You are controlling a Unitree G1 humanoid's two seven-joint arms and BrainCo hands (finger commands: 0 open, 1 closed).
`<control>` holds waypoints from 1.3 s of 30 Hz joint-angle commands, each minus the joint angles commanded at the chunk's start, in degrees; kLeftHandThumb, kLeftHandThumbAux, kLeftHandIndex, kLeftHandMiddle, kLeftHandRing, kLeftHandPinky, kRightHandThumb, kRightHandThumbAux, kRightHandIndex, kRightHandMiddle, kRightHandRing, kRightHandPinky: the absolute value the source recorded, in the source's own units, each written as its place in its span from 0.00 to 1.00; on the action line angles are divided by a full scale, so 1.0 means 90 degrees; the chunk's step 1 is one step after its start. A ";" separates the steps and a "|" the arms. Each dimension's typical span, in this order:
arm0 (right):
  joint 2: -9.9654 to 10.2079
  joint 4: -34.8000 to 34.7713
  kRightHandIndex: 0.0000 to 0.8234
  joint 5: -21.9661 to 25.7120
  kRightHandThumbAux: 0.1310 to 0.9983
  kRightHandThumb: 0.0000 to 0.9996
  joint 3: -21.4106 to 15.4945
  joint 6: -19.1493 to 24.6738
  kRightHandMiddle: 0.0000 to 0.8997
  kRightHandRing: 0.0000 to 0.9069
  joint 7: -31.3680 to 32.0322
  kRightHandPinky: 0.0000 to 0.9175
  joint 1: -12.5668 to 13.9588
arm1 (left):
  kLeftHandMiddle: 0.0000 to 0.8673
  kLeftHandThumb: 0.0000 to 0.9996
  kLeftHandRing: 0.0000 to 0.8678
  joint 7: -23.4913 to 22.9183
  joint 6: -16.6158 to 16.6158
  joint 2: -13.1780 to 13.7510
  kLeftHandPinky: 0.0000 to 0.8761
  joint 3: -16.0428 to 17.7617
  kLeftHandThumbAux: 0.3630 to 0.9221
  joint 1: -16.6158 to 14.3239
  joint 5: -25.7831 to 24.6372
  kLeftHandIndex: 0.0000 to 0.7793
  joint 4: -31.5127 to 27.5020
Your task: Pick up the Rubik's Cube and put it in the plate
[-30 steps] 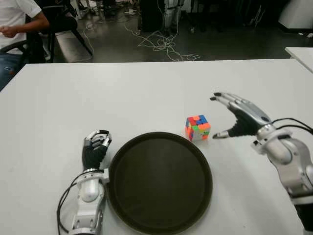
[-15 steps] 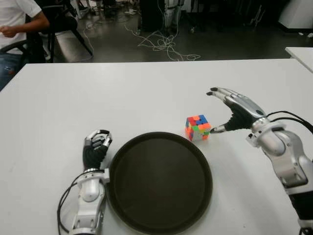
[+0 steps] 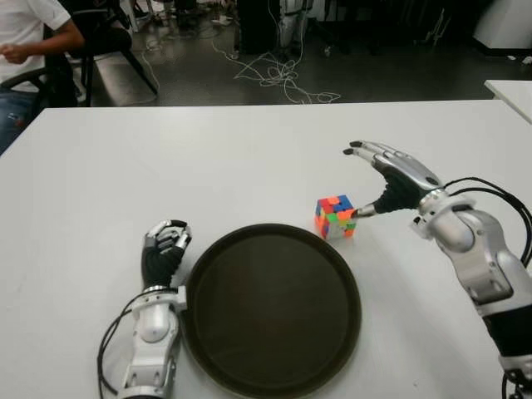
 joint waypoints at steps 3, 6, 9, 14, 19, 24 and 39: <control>0.0011 0.0093 0.00 0.0004 0.82 0.00 0.0072 -0.0035 0.00 0.00 0.0013 0.00 -0.0092 | 0.93 0.71 0.96 -0.0015 -0.0012 -0.0006 0.96 -0.0003 0.61 0.0014 -0.0009 0.57 -0.0017; 0.0038 0.0240 0.00 0.0011 0.84 0.00 0.0184 -0.0085 0.00 0.00 0.0067 0.00 -0.0231 | 0.93 0.71 0.96 -0.0034 -0.0033 -0.0003 0.95 -0.0006 0.61 0.0026 -0.0011 0.57 -0.0022; 0.0029 0.0322 0.00 0.0035 0.85 0.00 0.0253 -0.0116 0.00 0.00 0.0114 0.00 -0.0312 | 0.93 0.71 0.96 -0.0051 -0.0032 -0.0009 0.95 -0.0003 0.61 0.0032 -0.0030 0.57 -0.0025; 0.0025 0.0477 0.00 0.0078 0.86 0.00 0.0362 -0.0132 0.00 0.00 0.0223 0.01 -0.0444 | 0.93 0.71 0.96 -0.0045 -0.0044 -0.0022 0.95 -0.0004 0.61 0.0048 -0.0029 0.57 -0.0036; 0.0016 0.0492 0.00 0.0048 0.86 0.00 0.0521 -0.0096 0.00 0.00 0.0413 0.00 -0.0554 | 0.94 0.71 0.96 -0.0062 -0.0049 -0.0038 0.96 -0.0002 0.61 0.0063 -0.0055 0.57 -0.0054; -0.0005 0.0486 0.00 0.0034 0.87 0.00 0.0600 -0.0064 0.00 0.00 0.0540 0.00 -0.0614 | 0.94 0.71 0.96 -0.0024 0.0001 -0.0057 0.96 -0.0008 0.61 0.0079 -0.0029 0.57 -0.0100; 0.0012 0.0714 0.00 -0.0021 0.85 0.00 0.0888 -0.0158 0.00 0.00 0.0668 0.00 -0.0636 | 0.94 0.71 0.97 0.0058 0.0235 -0.0072 0.96 -0.0033 0.61 0.0106 0.0052 0.57 -0.0239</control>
